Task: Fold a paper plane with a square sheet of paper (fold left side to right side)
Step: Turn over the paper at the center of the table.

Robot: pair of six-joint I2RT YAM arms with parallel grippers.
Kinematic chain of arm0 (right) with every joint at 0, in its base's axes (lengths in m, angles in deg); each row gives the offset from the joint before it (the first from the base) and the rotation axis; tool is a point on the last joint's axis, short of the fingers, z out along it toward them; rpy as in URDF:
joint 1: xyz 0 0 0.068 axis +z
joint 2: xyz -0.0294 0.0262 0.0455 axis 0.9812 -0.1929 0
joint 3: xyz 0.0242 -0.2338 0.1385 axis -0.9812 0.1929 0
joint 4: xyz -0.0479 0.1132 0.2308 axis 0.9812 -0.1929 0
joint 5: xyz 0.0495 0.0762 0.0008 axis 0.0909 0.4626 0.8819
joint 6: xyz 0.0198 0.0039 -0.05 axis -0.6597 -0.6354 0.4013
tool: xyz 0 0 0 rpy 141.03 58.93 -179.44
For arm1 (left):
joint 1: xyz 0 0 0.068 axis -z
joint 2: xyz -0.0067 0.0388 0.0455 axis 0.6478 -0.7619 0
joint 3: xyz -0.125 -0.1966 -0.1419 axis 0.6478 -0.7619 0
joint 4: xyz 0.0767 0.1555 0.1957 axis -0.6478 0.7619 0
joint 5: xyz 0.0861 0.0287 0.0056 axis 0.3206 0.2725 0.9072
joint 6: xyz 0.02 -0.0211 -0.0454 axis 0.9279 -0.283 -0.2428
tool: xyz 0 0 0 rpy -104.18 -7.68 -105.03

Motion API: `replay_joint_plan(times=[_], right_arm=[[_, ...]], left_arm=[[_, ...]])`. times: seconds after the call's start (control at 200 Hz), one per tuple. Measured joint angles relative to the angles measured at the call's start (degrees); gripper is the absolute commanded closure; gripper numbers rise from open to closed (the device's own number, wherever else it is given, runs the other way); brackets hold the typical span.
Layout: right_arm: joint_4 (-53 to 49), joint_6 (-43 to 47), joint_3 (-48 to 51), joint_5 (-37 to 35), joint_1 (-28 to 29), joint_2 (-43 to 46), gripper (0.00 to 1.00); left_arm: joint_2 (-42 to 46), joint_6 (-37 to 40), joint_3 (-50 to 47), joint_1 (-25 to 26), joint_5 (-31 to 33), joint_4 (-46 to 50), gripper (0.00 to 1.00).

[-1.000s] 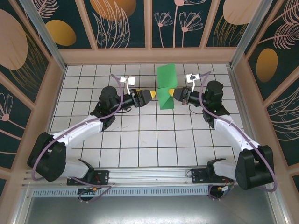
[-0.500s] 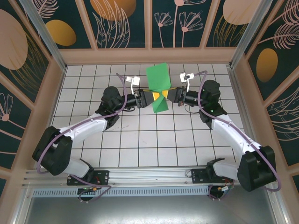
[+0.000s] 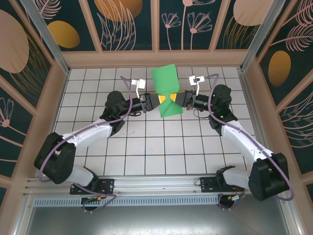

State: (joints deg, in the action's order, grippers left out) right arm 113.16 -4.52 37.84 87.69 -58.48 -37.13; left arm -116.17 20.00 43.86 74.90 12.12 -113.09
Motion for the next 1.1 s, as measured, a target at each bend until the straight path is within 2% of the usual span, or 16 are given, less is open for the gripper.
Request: replay_joint_plan(times=[0.115, 0.21, 0.29, 0.365, 0.55, 0.756, 0.901, 1.096], right_arm=[[-1.9, 0.7, 0.2, -0.9, -0.5, 0.6, 0.62], [-8.4, 4.6, 0.0, -3.7, -1.2, 2.8, 0.48], [-16.3, 9.0, -0.5, -8.2, -1.7, 5.4, 0.39], [-23.7, 13.3, -1.4, -14.1, -2.1, 7.6, 0.32], [-40.2, 21.0, -4.9, -36.1, -2.9, 10.1, 0.26], [-51.6, 24.1, -5.0, -56.2, -5.4, 11.4, 0.17], [-54.9, 24.6, -5.0, -63.3, -6.6, 12.4, 0.17], [-55.9, 24.6, -4.8, -65.5, -7.3, 12.5, 0.17]], left_arm=[[0.1, 1.4, 0.2, 0.0, 0.7, 2.3, 0.86], [0.9, 4.7, 0.6, 0.0, 2.9, 8.2, 0.91], [2.4, 8.9, 1.6, 0.0, 6.4, 15.7, 0.96], [3.9, 14.1, 3.6, 0.9, 12.5, 24.8, 0.99], [3.8, 24.7, 12.8, 8.7, 34.6, 49.3, 1.00], [-4.0, 25.5, 22.0, 16.9, 58.3, 74.2, 1.00], [-13.6, 21.4, 29.9, 21.3, 70.5, 91.9, 1.00], [-24.9, 16.4, 38.5, 22.9, 77.8, 109.0, 1.00]])
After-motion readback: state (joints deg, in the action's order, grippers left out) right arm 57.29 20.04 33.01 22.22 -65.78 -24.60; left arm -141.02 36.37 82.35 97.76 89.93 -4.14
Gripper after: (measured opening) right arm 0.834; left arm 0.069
